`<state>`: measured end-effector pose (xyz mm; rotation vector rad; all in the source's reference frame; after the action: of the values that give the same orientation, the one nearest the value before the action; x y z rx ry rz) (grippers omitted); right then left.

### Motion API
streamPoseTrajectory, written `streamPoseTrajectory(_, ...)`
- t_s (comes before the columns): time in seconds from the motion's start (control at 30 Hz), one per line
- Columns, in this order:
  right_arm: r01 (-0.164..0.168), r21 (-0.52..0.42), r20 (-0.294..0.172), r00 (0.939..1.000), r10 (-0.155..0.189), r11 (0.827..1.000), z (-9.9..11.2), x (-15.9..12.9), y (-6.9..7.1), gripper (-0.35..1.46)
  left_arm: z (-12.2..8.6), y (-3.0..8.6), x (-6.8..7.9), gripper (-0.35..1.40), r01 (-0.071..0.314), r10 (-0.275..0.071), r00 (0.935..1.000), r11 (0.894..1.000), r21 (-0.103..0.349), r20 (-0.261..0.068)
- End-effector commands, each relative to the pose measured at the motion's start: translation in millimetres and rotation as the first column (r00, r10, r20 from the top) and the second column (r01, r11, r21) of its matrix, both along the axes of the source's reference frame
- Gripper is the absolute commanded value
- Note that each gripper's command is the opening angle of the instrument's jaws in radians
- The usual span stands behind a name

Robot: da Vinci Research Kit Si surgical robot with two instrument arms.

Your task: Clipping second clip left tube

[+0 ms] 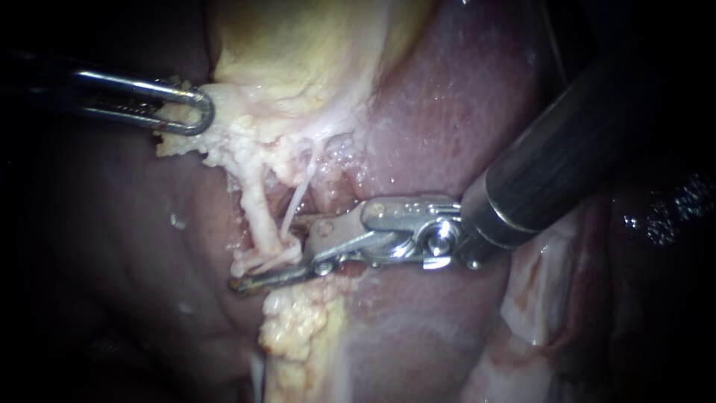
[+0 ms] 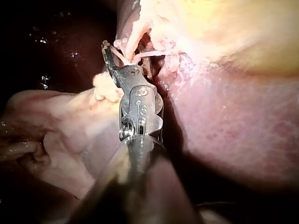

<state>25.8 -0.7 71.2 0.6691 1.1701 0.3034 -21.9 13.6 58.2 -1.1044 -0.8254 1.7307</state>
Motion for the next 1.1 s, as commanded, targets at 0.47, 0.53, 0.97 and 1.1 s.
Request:
streamPoseTrajectory(0.47, -0.015, 0.005, 0.003, 0.9999, 0.015, 1.0, -0.6, -5.8, 1.9, 0.45, 0.0, 0.0, 0.2, -0.35, -0.001, 0.001, 1.0, 1.0, 0.0, 0.001)
streamPoseTrajectory(0.53, -0.013, 0.005, 0.002, 0.9999, 0.013, 1.0, -0.4, -6.8, 2.0, 0.46, 0.0, 0.0, 0.2, -0.35, -0.001, 0.001, 1.0, 1.0, 0.0, 0.001)
streamPoseTrajectory(0.97, -0.002, 0.017, -0.01, 0.9999, 0.002, 1.0, -1.8, -11.5, 2.8, 0.46, -0.1, -0.1, 0.3, -0.35, -0.002, 0.002, 1.0, 1.0, 0.0, 0.001)
streamPoseTrajectory(1.1, -0.008, 0.022, -0.015, 0.9999, 0.008, 1.0, -2.6, -12.5, 3.2, 0.46, -0.1, -0.1, 0.3, -0.35, -0.002, 0.002, 1.0, 1.0, 0.0, 0.001)
